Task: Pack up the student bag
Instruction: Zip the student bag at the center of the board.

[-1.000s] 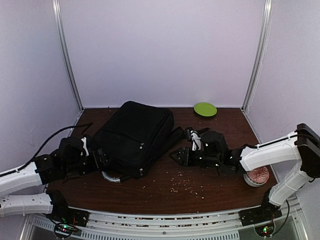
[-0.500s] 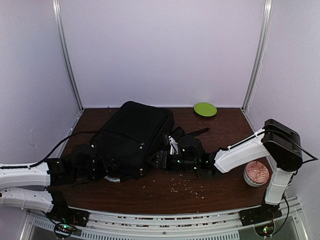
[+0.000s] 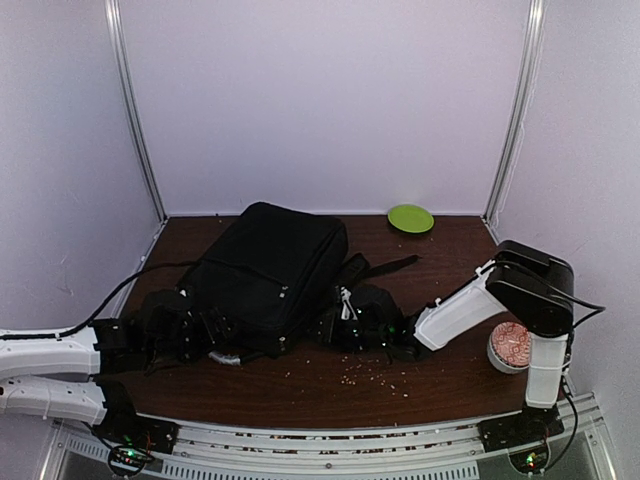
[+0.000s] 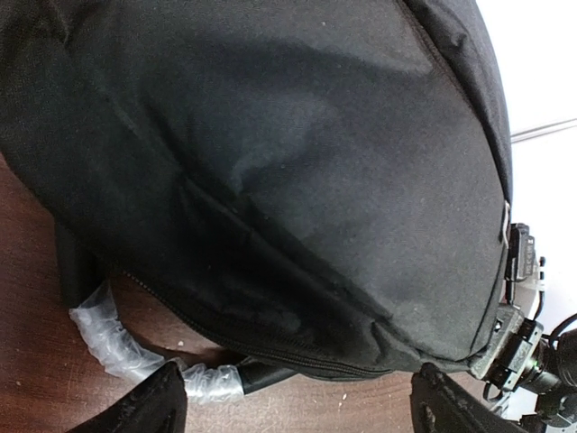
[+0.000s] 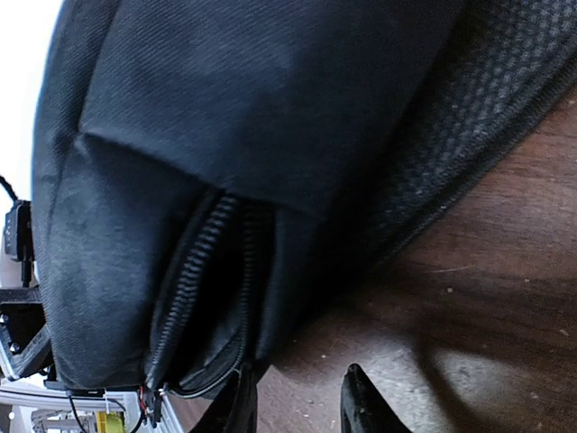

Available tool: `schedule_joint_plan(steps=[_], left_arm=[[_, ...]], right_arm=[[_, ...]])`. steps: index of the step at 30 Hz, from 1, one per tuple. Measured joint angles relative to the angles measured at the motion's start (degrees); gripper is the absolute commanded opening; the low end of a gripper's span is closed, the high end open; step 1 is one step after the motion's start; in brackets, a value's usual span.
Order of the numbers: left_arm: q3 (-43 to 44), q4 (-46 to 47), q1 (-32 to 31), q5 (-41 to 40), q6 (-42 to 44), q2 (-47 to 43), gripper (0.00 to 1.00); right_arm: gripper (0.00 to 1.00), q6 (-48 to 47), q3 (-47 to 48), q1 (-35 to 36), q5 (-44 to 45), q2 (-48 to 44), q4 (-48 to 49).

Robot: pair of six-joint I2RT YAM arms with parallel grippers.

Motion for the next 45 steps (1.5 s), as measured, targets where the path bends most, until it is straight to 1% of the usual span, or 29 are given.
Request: schedule_joint_plan(steps=[6, 11, 15, 20, 23, 28, 30, 33, 36, 40, 45], left_arm=[[-0.7, 0.2, 0.0, -0.3, -0.3, -0.3, 0.88], [-2.4, 0.5, 0.0, -0.5, -0.6, -0.6, 0.88], [-2.5, 0.5, 0.0, -0.6, -0.5, -0.3, 0.88], [-2.5, 0.0, 0.0, -0.6, -0.5, -0.2, 0.88], [-2.5, -0.1, 0.0, -0.7, -0.5, -0.9, 0.88], [-2.5, -0.2, 0.0, -1.0, -0.5, -1.3, 0.88], [-2.5, -0.1, 0.0, -1.0, -0.5, -1.0, 0.88], [-2.4, -0.2, 0.0, -0.9, -0.5, -0.4, 0.88], [-2.4, -0.2, 0.0, -1.0, -0.5, -0.3, 0.88], [-2.4, -0.2, 0.0, -1.0, -0.5, -0.3, 0.88], [-2.4, -0.2, 0.0, -1.0, -0.5, -0.4, 0.88]], right_arm=[[0.39, -0.9, -1.8, -0.7, 1.3, -0.6, -0.1], [0.44, -2.2, -6.1, -1.0, 2.6, -4.7, -0.1], [0.46, -2.9, -5.3, -1.2, 3.1, -6.5, 0.9], [0.46, -3.0, -2.5, -1.2, 3.1, -6.5, 1.2], [0.43, -3.0, -0.9, -1.2, 3.1, -6.3, 0.9], [0.26, -3.0, 1.5, -1.7, 3.1, -4.3, 0.1], [0.24, -2.6, 1.9, -2.1, 3.1, -3.2, 0.0], [0.24, -1.7, 1.8, -2.8, 3.2, -1.3, 0.3], [0.26, -1.2, 0.9, -3.1, 3.2, -0.2, 0.4], [0.32, -1.6, -1.0, -3.1, 3.4, -0.4, 0.9], [0.41, -5.6, -7.0, -1.9, 4.0, -4.6, 0.3]])
